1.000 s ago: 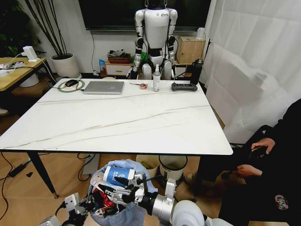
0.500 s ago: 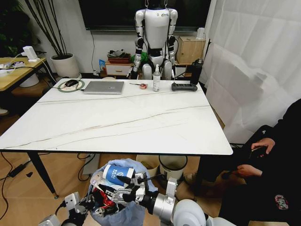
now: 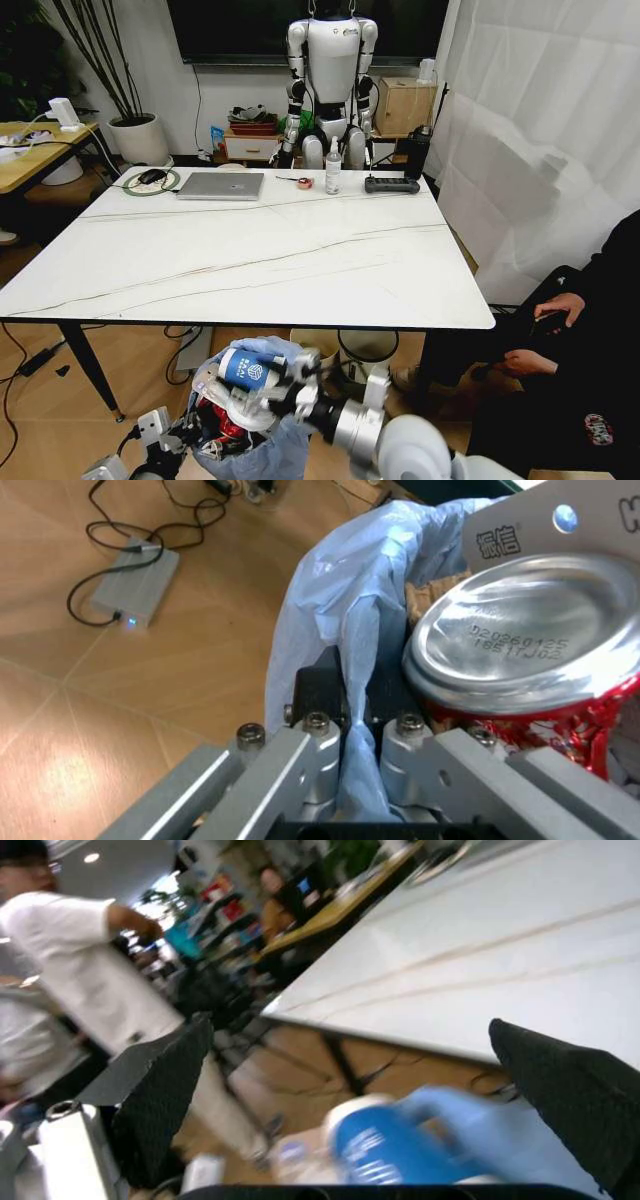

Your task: Pick up the trash bin and place the trash from the table into it.

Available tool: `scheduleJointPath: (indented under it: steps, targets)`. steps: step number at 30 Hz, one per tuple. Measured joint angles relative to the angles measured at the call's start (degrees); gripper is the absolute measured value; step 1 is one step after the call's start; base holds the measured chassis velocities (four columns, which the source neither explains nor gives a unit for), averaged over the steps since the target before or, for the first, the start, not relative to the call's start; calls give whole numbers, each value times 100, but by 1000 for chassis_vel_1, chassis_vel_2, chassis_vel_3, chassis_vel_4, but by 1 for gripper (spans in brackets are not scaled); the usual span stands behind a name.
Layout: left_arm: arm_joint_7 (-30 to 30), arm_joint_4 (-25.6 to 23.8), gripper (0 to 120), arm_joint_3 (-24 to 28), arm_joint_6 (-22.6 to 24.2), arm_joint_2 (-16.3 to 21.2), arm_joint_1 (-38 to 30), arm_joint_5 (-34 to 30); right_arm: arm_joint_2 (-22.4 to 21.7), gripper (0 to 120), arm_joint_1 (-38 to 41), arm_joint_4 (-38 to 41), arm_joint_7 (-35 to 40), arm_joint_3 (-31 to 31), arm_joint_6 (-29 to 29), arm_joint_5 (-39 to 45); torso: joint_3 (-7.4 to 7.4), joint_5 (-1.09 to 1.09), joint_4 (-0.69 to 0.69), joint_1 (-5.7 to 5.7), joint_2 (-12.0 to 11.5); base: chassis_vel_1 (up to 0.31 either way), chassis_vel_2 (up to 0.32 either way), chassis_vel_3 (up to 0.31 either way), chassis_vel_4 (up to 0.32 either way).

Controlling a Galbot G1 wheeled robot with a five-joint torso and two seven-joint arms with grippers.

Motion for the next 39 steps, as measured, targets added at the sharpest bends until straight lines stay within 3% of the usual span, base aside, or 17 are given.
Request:
scheduleJointPath:
  steps: [3, 9, 11, 17, 19, 26, 39]
  targets:
    - [5, -2, 0, 16, 0, 89, 42, 3, -132, 100, -563, 207, 247, 857, 15, -217, 0, 0, -1, 0, 0, 0, 0, 0, 0]
    - [80, 97, 0, 32, -10, 112, 95, 167, -143, 100, -1803, 352, 547, 1972, 155, -883, 0, 1, -2, 0, 0, 0, 0, 0, 0]
    - [208, 162, 0, 5, -32, 168, 108, 266, 40, 100, -2387, 324, 365, 2556, 309, -1562, -1, 0, 0, 0, 0, 0, 0, 0, 0]
    - [395, 209, 0, -38, -76, 271, 163, 327, 554, 100, -3275, 85, -151, 3408, 891, -2263, -1, 0, -1, 0, 1, 0, 0, 0, 0]
    - [420, 219, 0, -36, -83, 311, 193, 325, 919, 100, -3598, -98, -418, 3706, 1228, -2570, -1, 0, -1, 0, 1, 0, 0, 0, 0]
    - [417, 389, 0, -11, -94, 494, 135, 245, 1664, 100, -3869, -396, -613, 3850, 1555, -3030, 0, 0, -1, -1, 1, 0, 0, 0, 0]
    - [449, 579, 0, -18, -188, 557, 152, 423, 1771, 100, -3933, -646, -955, 3944, 1654, -3109, 0, -1, 0, 0, 1, 0, 0, 0, 0]
